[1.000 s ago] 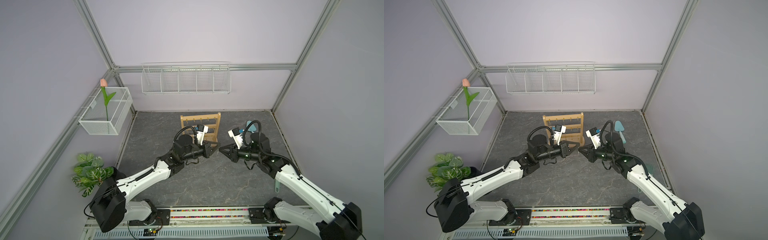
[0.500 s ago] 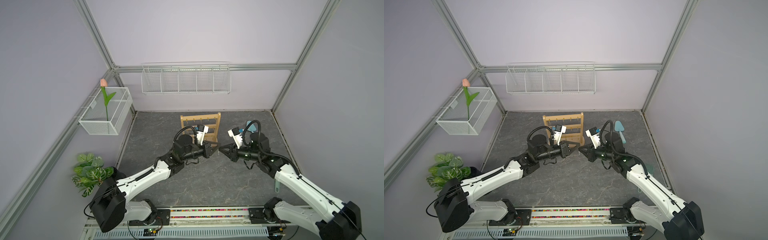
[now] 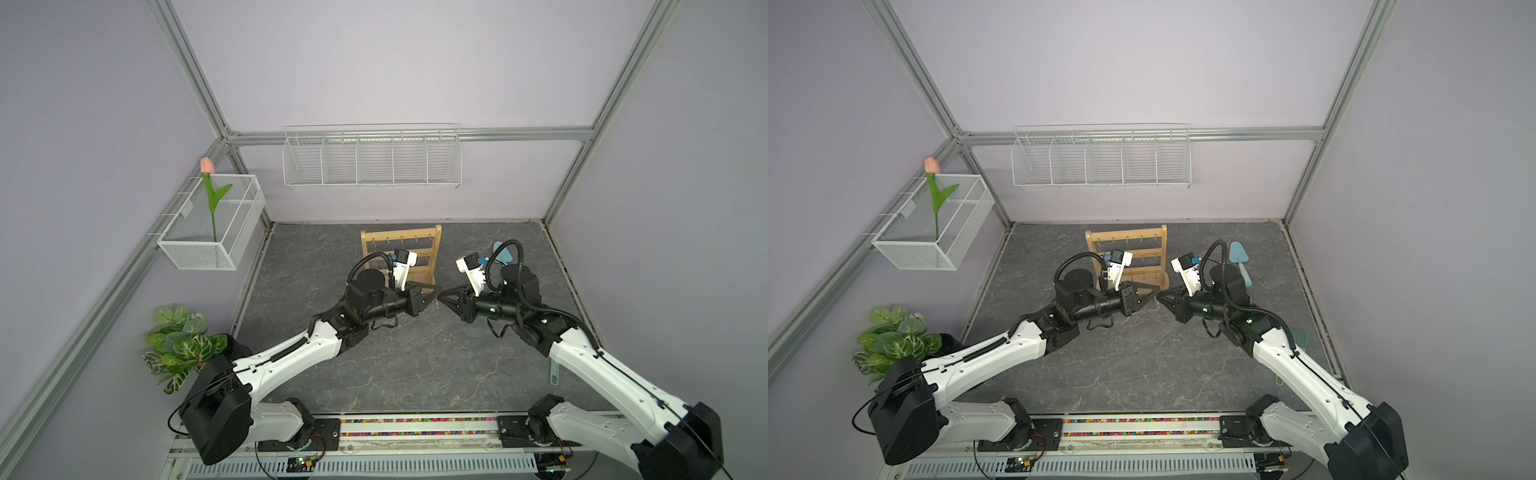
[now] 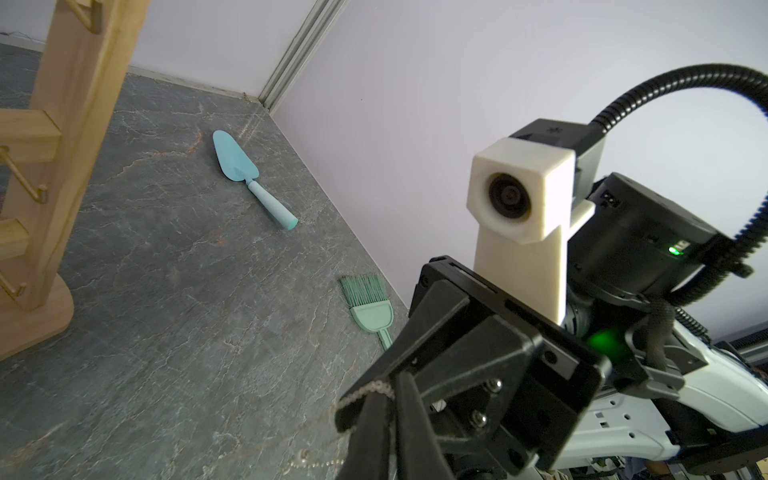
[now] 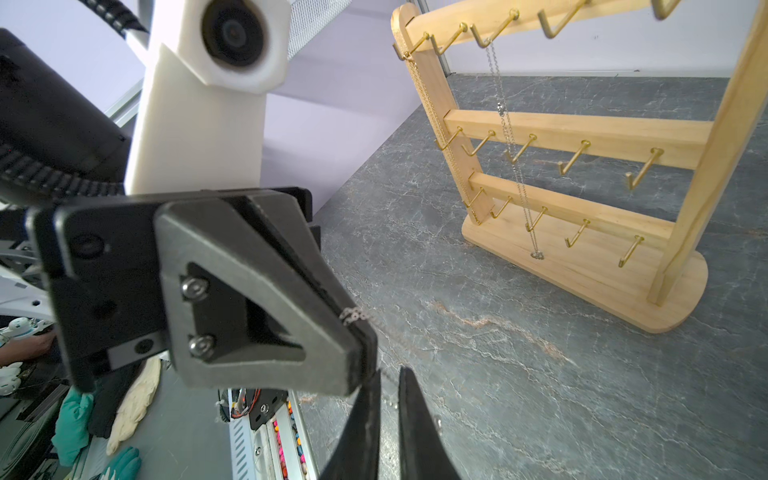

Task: Hang the necklace on the jewelry display stand
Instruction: Pick up the necklace from the center of the board.

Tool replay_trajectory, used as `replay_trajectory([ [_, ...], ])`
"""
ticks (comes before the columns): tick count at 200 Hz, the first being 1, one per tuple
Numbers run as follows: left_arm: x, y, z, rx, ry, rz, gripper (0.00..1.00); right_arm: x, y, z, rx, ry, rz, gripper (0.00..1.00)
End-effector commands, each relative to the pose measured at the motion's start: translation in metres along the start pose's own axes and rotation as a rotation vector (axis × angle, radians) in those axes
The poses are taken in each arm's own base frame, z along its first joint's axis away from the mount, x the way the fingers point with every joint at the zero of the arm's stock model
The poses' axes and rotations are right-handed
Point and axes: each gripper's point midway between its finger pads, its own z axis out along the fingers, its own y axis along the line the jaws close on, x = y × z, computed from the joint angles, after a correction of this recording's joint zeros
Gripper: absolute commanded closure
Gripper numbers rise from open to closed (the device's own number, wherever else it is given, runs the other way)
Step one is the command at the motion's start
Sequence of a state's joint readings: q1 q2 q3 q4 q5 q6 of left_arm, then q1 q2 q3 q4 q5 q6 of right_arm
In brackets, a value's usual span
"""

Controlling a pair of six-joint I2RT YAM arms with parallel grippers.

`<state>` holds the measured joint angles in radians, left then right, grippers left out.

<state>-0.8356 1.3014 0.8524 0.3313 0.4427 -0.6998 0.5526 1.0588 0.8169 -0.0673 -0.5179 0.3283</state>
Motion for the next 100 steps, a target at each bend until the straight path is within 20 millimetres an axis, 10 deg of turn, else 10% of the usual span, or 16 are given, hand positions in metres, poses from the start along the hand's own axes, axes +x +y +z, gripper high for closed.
replay_trajectory([
  [1, -0.01, -0.007, -0.002, 0.019, -0.024, 0.001, 0.9, 0.002, 0.004, 0.0, -0.024, -0.01, -0.036, 0.87],
  [100, -0.007, -0.012, -0.003, 0.048, -0.006, -0.019, 0.9, -0.006, -0.002, 0.002, -0.011, -0.1, -0.099, 0.87],
])
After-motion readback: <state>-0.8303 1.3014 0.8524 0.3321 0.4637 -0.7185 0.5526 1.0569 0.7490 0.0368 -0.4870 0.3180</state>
